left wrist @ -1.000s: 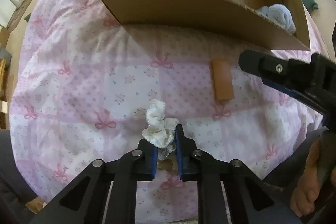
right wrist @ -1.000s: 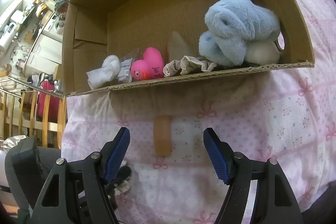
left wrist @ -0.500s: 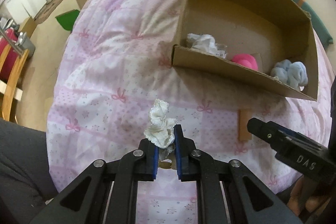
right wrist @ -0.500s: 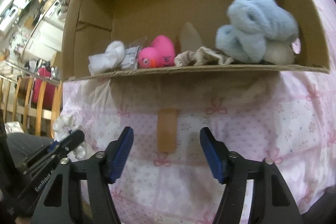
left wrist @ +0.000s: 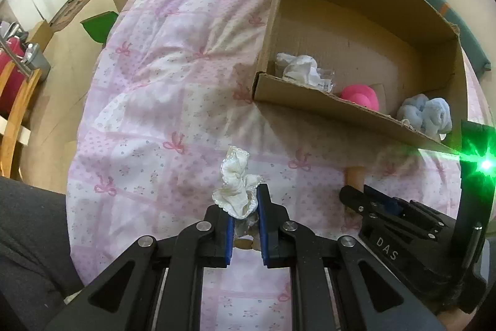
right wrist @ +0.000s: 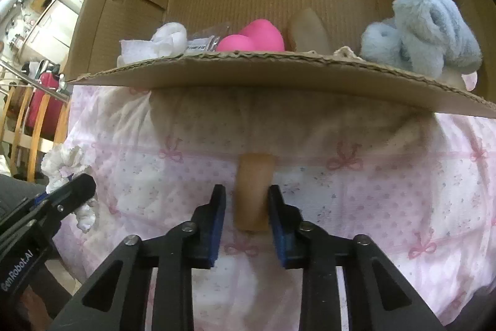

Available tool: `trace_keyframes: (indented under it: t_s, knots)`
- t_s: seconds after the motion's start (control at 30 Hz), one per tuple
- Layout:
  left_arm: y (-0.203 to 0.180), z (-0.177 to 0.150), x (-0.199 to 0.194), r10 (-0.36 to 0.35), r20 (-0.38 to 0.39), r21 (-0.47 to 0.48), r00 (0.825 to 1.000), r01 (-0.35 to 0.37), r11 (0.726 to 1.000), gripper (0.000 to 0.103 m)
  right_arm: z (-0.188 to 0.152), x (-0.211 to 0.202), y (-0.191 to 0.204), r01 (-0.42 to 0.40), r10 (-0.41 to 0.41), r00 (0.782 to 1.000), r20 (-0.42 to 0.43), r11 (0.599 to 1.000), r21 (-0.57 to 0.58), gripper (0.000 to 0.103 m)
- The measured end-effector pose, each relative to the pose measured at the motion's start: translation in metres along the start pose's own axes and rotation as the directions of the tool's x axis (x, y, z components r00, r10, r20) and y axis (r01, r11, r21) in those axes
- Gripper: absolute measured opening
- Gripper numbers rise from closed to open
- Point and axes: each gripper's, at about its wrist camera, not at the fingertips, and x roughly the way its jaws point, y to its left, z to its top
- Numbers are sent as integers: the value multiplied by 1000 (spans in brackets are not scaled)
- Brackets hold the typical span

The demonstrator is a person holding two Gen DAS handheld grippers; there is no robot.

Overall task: Organize soft objects
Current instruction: 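Grasp the tan cylinder with the right tool while the left tool holds the scrunchie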

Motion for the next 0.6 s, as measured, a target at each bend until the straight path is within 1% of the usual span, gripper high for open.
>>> trace_keyframes:
  t_s: [0.17, 0.37, 0.6]
  knots:
    - [-2, 0, -1, 3, 7, 6, 1000, -3, 1000, 12, -1, -6, -1, 2, -2, 1000, 14, 1000, -8, 14]
    - [-4, 0, -2, 12, 16, 13, 1000, -13, 1000, 12, -5, -22, 6, -10, 12, 999, 46, 999, -32, 14]
    - [-5, -1, -4, 22, 29, 22, 999, -23, 1000, 12, -11, -48, 5, -51, 53, 995, 90, 998, -23, 14]
